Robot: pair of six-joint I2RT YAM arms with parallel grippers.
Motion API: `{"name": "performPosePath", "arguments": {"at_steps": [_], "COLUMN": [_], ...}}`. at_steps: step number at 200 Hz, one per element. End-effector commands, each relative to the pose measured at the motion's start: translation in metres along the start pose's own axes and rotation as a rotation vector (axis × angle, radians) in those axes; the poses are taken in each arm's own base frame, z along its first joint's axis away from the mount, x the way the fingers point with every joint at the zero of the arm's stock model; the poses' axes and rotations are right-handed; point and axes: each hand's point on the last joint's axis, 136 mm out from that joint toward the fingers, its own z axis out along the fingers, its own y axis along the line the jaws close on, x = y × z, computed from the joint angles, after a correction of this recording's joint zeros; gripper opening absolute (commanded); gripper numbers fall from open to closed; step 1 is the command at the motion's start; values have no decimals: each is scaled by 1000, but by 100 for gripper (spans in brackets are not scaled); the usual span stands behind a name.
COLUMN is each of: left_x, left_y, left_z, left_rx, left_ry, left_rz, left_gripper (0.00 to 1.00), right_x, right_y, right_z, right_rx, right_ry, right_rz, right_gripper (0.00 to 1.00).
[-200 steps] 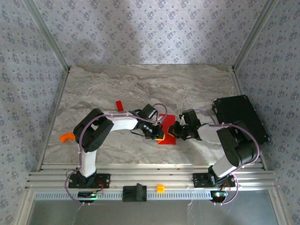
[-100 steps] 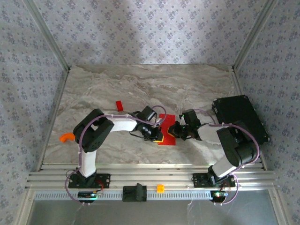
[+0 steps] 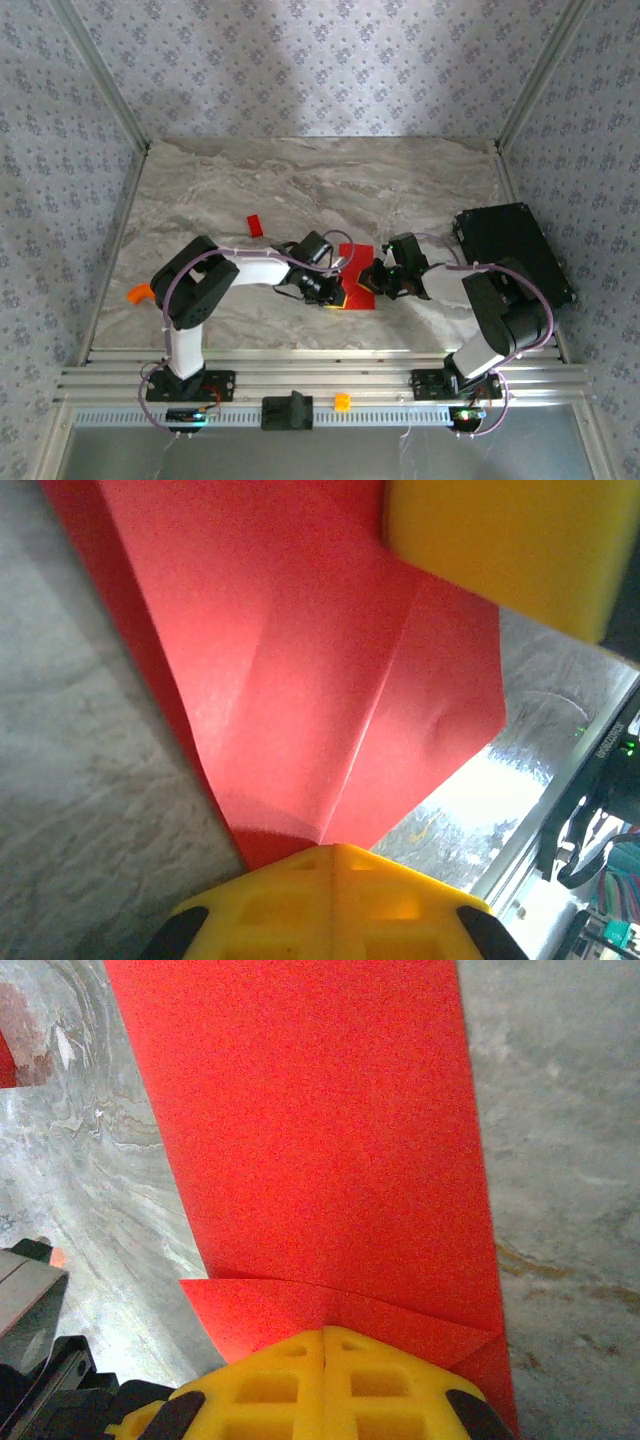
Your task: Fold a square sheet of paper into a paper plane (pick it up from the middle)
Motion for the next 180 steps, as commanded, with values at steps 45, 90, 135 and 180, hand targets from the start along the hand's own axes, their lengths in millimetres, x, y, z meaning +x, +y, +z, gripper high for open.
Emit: {"name": "performPosePath", "arguments": {"at_steps": [45,90,135,180], "left_x": [37,20,-13,-43], "left_y": [15,-21,-37,-36], "left_z": [-4,-28,-35,-14], "left_rx": [-78,-9,20,17], "left_ry": [81,-7,-80,-97], "left_rz": [-13,48,62,55], "left_gripper": [6,6,6,6], "right_x": [21,21,20,20], "right_y": [-57,-56,-56,-54], "right_z": [-1,-1,-1,-1], "right_rx": [193,192,191,184], "right_ry": [39,39,35,36], "right_rz": [80,77,77,77], "right_gripper": [2,3,3,3]}}
